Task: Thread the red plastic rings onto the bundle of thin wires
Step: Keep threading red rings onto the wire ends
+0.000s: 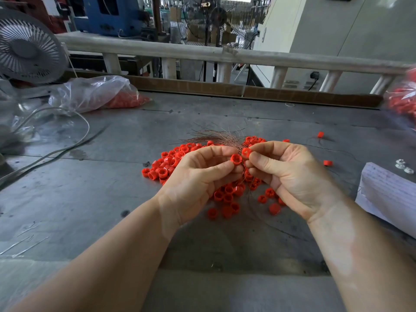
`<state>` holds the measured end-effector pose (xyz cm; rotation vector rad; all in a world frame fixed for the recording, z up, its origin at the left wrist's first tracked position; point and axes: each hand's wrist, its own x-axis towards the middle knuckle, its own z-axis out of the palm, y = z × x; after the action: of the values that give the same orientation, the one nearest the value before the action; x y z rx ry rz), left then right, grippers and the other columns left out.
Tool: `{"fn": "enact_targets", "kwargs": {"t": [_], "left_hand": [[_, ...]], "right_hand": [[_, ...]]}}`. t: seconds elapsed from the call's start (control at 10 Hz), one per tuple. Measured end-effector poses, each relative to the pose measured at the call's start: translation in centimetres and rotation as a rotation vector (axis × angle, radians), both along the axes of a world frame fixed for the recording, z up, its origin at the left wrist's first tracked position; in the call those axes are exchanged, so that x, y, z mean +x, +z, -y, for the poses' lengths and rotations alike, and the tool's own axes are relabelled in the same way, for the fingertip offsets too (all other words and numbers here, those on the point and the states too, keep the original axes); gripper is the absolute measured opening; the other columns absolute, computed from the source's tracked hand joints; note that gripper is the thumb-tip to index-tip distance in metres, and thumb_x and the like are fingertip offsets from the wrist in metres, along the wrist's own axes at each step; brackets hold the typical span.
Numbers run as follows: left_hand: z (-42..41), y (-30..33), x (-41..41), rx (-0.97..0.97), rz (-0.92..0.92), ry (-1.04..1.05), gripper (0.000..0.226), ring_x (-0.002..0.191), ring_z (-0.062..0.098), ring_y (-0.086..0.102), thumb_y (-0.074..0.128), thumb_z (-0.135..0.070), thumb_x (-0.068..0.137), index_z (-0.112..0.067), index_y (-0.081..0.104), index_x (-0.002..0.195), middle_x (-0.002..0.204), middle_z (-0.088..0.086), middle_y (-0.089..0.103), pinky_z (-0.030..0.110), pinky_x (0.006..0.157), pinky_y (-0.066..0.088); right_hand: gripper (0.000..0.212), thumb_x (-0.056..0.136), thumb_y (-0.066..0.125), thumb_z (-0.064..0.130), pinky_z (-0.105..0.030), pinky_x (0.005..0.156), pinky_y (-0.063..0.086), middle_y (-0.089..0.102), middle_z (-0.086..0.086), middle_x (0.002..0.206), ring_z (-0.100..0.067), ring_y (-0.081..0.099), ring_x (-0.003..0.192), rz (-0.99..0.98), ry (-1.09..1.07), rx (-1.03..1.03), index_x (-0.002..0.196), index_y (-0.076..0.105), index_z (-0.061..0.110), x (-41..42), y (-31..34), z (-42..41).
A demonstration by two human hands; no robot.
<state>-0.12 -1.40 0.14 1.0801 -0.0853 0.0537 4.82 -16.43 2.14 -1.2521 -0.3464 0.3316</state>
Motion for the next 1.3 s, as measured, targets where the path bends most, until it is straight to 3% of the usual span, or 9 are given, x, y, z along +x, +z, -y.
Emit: {"fn": "enact_targets", "kwargs": {"t": [0.6,0.9,1.0,1.1,1.2,1.3], "left_hand": [[-0.1,0.0,0.1,-0.005,-0.015,-0.008,0.023,0.07,0.013,0.068,0.059,-0.003,0.069,-0.003,0.062,0.092,0.076,0.007,0.068,0.025,0.077,0.057],[-0.1,0.0,0.0,0.002,-0.018,-0.002,0.023,0.07,0.013,0.068,0.059,-0.003,0.069,-0.004,0.062,0.092,0.075,0.007,0.068,0.025,0.076,0.057],[-0.1,0.0,0.0,0.007,-0.021,0.0,0.022,0.07,0.013,0.067,0.059,-0.003,0.069,-0.004,0.063,0.091,0.074,0.006,0.067,0.024,0.075,0.057],[-0.1,0.0,0.0,0.001,-0.026,0.002,0.021,0.069,0.012,0.067,0.059,-0.002,0.07,-0.004,0.062,0.091,0.074,0.006,0.067,0.023,0.073,0.057],[-0.2,0.0,0.0,-0.002,-0.038,0.014,0.02,0.07,0.012,0.067,0.057,0.002,0.075,-0.002,0.061,0.094,0.077,0.007,0.067,0.023,0.072,0.057],[-0.2,0.1,0.1,-0.005,-0.044,0.028,0.017,0.071,0.013,0.067,0.054,0.006,0.081,-0.001,0.061,0.094,0.078,0.008,0.068,0.024,0.072,0.058]], "right_hand": [[0.013,0.063,0.063,0.006,-0.015,0.053,0.052,0.067,-0.003,0.062,-0.008,0.065,0.057,-0.069,-0.015,0.03,0.076,0.063,0.005,0.0,-0.1,0.0],[0.008,0.062,0.066,0.01,-0.015,0.054,0.052,0.067,-0.001,0.063,-0.008,0.065,0.059,-0.014,-0.013,0.013,0.063,0.073,0.015,-0.1,0.0,-0.1],[0.008,0.068,0.071,0.013,-0.015,0.055,0.05,0.067,0.005,0.064,-0.004,0.061,0.06,0.195,-0.109,-0.153,0.064,0.072,0.02,-0.2,0.0,-0.1],[0.017,0.078,0.073,0.01,-0.011,0.061,0.044,0.067,0.012,0.065,0.001,0.058,0.06,0.53,-0.255,-0.445,0.07,0.069,0.025,-0.5,0.1,-0.2],[0.013,0.079,0.073,0.009,-0.007,0.064,0.041,0.067,0.009,0.072,-0.001,0.058,0.068,0.747,-0.302,-0.565,0.076,0.069,0.021,-1.2,0.2,-0.5],[0.012,0.078,0.073,0.005,-0.007,0.066,0.04,0.066,0.005,0.078,-0.002,0.057,0.072,0.828,-0.321,-0.595,0.078,0.069,0.016,-1.4,0.3,-0.6]]}}
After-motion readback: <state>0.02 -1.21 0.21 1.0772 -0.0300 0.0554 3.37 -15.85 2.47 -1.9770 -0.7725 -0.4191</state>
